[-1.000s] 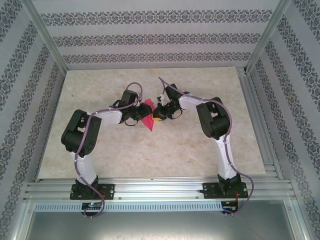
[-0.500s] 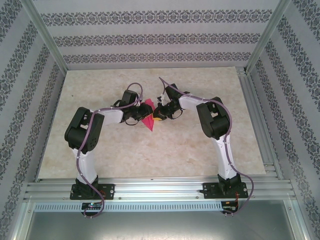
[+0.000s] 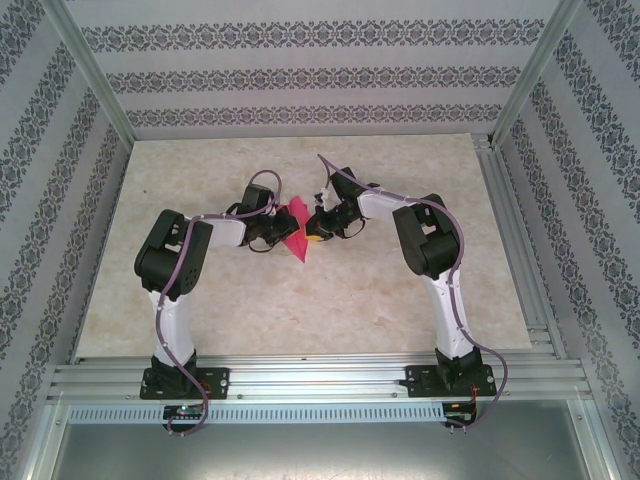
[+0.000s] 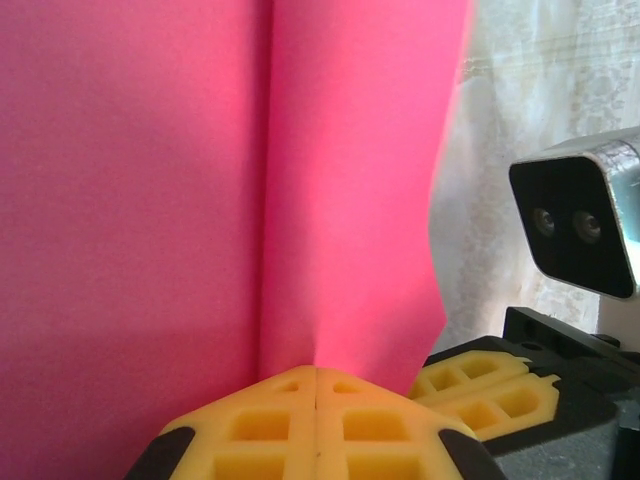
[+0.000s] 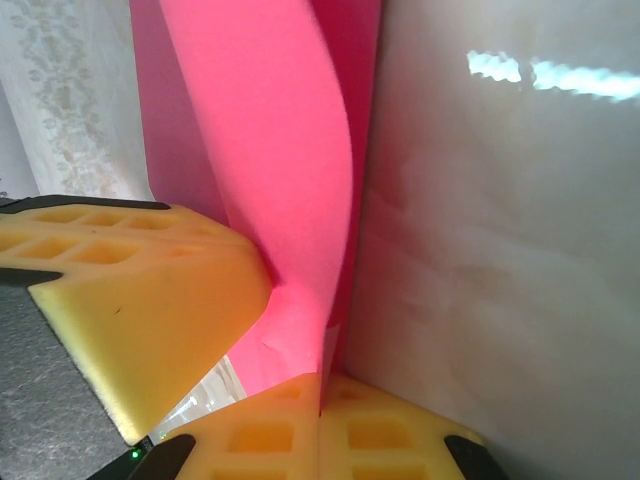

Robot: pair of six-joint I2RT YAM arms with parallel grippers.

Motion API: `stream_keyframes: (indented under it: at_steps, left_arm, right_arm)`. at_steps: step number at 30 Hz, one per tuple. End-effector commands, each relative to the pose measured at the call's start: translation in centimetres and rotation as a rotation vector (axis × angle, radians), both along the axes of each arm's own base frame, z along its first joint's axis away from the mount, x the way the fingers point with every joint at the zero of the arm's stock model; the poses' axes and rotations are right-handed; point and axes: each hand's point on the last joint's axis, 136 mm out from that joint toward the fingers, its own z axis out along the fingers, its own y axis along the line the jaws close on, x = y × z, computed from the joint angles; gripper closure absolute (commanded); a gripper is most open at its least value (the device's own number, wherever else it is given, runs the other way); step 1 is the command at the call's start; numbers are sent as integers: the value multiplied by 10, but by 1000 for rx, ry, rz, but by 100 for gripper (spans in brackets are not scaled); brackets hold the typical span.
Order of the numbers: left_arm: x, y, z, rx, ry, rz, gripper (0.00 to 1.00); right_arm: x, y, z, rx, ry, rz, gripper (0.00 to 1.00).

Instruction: Fold a paper plane with a square sheet of paper (pick it up from the middle)

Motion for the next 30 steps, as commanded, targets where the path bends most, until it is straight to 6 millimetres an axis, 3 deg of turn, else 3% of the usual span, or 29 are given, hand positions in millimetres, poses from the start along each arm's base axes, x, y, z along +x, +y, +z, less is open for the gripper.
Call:
stream_keyframes:
  at_steps: [1,6,13,16,20,26,30]
  left_arm:
    - [4,1,-12,-14,22,6,93]
    - [-4,7,-22,25,48,11,93]
    - [-9,12,-29,65,62,1,94]
    - [-10,12,-30,67,64,-2,94]
    - [-11,11,-31,65,66,-4,94]
    - [-9,11,-29,63,61,-5,94]
    - [-8,10,-28,63,61,-8,94]
  right_arm:
    - [-1,-3,-6,-29,-1,1,95]
    - [0,-5,-1,-30,-11,-2,93]
    - [6,-10,42,-4,-100,-31,80]
    - [-1,-14,52,0,-127,-51,80]
    - [-14,-2,64,104,-117,-62,87]
    - [-31,20,49,91,-77,-44,91]
    - [-34,20,33,53,-59,-51,92]
